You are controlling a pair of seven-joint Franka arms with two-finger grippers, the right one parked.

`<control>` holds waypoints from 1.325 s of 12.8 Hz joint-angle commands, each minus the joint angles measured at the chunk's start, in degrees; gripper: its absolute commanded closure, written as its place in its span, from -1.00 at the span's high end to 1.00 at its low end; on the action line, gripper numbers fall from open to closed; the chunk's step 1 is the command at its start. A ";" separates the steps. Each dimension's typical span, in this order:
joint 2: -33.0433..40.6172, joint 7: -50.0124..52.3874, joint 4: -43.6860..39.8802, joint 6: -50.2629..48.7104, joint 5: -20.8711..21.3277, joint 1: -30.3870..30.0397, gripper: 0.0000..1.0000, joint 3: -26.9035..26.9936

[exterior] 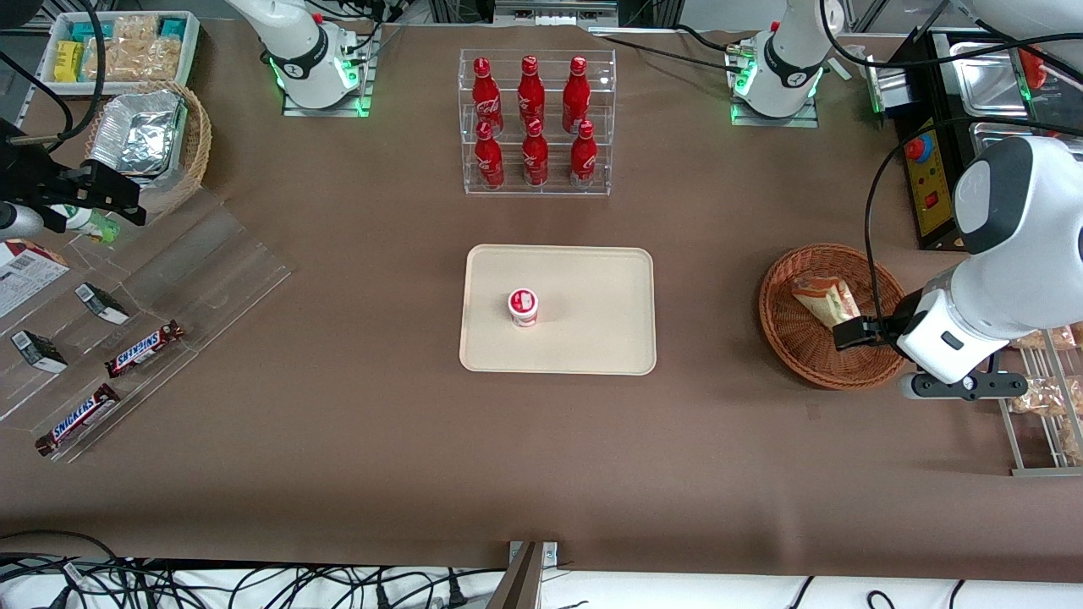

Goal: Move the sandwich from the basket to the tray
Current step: 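Move the left gripper over the wrapped sandwich in the wicker basket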

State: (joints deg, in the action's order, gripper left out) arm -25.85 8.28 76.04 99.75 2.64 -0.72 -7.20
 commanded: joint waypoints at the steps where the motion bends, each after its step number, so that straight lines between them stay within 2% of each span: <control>1: 0.45 -1.07 -0.28 -0.70 1.23 0.11 1.00 -0.27; 12: 0.54 1.38 -0.19 -4.03 1.05 -0.68 1.00 0.43; 16: 0.71 8.65 3.13 -4.21 1.41 -2.00 1.00 0.87; 17: 1.58 14.17 5.24 -3.86 4.89 -2.00 1.00 0.61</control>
State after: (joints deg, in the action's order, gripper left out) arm -25.88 15.57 77.59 95.72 3.35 -2.60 -6.46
